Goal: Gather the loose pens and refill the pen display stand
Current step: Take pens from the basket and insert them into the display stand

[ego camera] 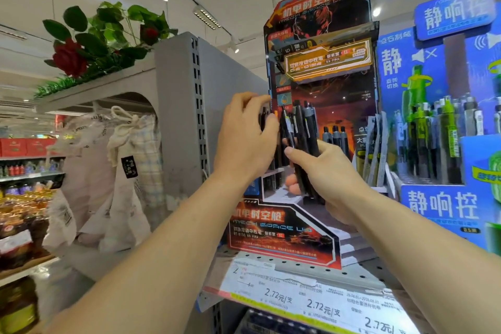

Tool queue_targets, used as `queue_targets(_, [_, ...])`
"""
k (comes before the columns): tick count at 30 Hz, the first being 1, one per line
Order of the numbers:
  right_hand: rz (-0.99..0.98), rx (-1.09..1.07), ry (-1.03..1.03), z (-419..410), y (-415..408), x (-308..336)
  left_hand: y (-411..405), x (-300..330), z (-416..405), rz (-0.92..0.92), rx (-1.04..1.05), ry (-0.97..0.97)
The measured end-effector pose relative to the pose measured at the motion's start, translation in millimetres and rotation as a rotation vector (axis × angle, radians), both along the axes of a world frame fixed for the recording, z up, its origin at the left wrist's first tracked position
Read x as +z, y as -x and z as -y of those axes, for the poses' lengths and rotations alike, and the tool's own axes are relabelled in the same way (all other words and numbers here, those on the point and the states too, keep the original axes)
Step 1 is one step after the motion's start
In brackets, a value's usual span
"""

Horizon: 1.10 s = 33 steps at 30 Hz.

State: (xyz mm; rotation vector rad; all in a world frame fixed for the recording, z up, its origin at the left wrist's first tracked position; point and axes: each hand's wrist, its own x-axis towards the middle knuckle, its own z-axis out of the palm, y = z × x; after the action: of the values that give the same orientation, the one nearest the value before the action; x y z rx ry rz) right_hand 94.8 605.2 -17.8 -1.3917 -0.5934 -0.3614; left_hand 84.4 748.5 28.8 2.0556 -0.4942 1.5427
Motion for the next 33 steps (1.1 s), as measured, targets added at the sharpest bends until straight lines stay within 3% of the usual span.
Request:
queue_targets(5, [0.086,0.080,0.089,-7.3,3.9,6.8,9.4,-3.4,2.3,0.124,0.021,0.018])
queue_targets(12, [0.140,0.133,0.111,-11.5,5.4,10.3,11.6,-3.9,-4.4,0.089,-0.258,0.185])
queue_targets(15, [0.077,0.204,0.044,-12.3,4.9,11.9,13.1,-6.7,-6.8,0.204,-0.254,0.281])
queue_targets(19, [0.011,0.102,-0.096,-3.3,-3.7,13.5,13.8,-8.0,-11.2,0.291,-0.356,0.480])
queue_targets(24, [0.007,-0.022,-0.059,6.1,-14.0,15.3,8.2,-9.0,-9.5,0.318,-0.238,0.377])
queue_targets(33, [0.001,-0.060,0.105,-3.4,-25.8,10.4,9.4,-8.4,-10.0,0.269,-0.280,0.355])
